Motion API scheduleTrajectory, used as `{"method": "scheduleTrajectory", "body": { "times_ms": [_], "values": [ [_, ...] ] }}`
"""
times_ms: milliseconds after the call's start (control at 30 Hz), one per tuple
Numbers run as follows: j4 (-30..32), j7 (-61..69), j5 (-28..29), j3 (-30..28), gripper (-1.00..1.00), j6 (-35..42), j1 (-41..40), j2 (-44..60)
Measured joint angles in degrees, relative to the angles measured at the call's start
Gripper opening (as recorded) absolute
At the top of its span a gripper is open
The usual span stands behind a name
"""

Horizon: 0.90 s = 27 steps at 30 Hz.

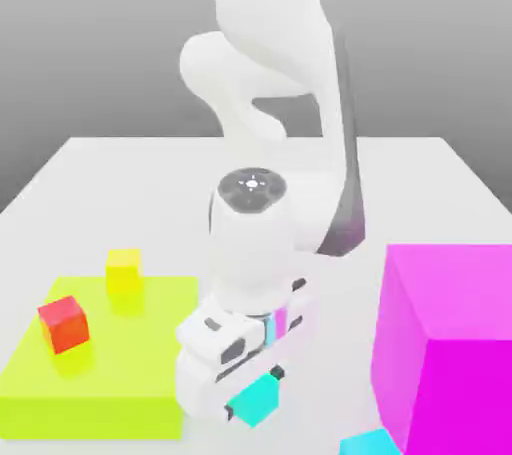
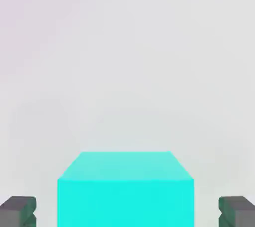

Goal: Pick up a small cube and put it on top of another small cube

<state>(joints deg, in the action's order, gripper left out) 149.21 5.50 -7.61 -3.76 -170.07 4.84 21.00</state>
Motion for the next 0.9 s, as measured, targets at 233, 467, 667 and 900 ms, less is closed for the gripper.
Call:
{"method": "scheduleTrajectory", "body": {
  "times_ms": [233,467,667,900],
  "values": [
    [1.09,-1.55,2.06,-1.74,-1.0,4.28,1.29,-5.33],
    [-0.32,-5.19,7.0,-9.67,-1.0,18.81,-7.16,-18.77],
    [-3.44,-6.61,9.03,-14.22,-1.0,27.85,-19.36,-24.63],
    [-2.39,-4.28,5.85,-14.14,1.0,20.99,-19.27,-18.51]
  ]
}}
